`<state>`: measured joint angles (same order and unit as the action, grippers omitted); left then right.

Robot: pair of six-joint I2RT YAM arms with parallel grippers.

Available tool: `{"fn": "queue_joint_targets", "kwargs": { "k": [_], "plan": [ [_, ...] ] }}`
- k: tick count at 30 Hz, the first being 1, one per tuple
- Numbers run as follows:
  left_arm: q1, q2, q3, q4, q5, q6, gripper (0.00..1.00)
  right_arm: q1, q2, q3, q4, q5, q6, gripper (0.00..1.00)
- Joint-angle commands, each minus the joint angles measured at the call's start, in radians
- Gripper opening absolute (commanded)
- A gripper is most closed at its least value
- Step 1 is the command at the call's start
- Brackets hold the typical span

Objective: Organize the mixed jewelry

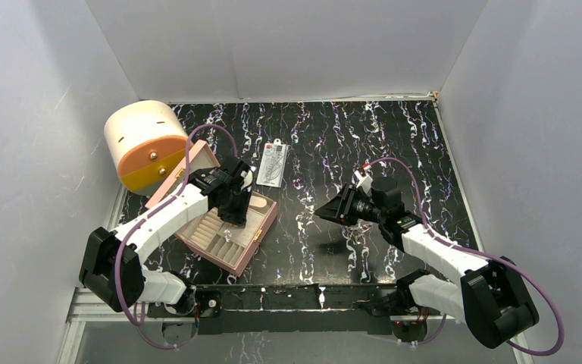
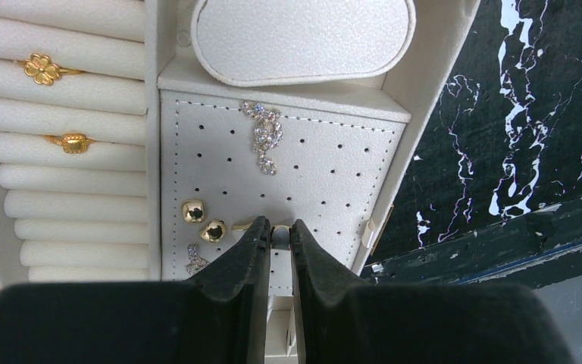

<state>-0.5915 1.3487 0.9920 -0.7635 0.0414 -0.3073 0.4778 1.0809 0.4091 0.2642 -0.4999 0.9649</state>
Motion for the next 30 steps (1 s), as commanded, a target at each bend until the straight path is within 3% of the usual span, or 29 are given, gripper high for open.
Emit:
{"fn": "queue_joint_targets", "kwargs": {
  "k": [1, 30],
  "plan": [
    [-0.008, 0.008, -0.014, -0.007, -0.012, 0.001, 0.10, -0.002, -0.002, -0.003, 0.056, -0.005, -0.001, 0.45],
    [-0.022, 0.012, 0.025, -0.043, -0.119, -0.007, 0.20, -0.002, 0.011, -0.004, 0.064, -0.008, -0.005, 0.45]
  ]
}}
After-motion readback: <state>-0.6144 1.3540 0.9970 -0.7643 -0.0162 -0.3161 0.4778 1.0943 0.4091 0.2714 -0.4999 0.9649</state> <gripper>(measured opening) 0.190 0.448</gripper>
